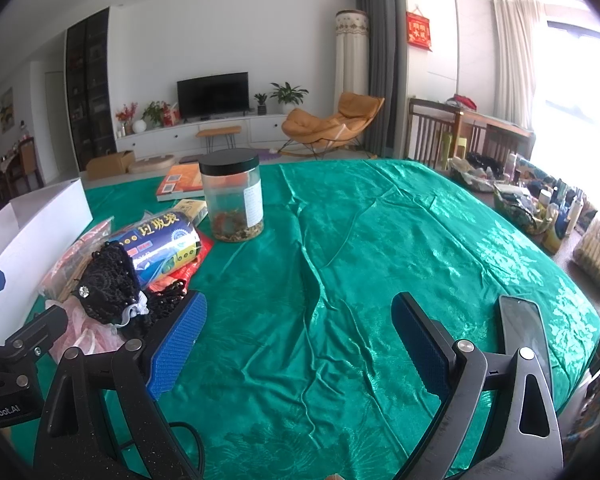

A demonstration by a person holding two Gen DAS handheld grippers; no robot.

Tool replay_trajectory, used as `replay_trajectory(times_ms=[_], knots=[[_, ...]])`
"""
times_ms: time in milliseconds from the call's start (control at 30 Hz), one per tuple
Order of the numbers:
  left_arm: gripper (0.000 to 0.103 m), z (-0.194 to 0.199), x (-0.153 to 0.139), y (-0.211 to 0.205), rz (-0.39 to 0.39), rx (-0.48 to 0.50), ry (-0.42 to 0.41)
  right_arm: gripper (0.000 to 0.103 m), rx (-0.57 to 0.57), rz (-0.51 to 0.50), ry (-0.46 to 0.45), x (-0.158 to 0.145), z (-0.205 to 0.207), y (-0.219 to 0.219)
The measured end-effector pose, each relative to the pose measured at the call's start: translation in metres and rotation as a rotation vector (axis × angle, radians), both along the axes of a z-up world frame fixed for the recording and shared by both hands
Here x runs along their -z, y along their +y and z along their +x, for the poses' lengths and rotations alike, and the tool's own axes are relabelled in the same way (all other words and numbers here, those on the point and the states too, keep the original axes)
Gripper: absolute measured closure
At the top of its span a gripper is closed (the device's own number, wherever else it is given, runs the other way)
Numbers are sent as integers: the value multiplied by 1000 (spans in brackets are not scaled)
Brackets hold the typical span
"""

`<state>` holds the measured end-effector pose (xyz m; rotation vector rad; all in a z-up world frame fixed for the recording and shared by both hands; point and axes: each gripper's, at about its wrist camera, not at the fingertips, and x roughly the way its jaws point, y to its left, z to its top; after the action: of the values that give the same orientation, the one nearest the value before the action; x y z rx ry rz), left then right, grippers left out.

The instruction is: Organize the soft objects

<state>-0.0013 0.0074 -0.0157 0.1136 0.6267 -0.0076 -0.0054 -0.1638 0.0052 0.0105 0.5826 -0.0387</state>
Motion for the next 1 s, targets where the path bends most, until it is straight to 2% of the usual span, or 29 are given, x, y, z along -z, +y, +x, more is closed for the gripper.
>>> replay_trajectory(times_ms=[1000], knots=[[0, 3, 5, -3, 8, 6, 22, 8, 0, 2, 0, 0, 0, 0]])
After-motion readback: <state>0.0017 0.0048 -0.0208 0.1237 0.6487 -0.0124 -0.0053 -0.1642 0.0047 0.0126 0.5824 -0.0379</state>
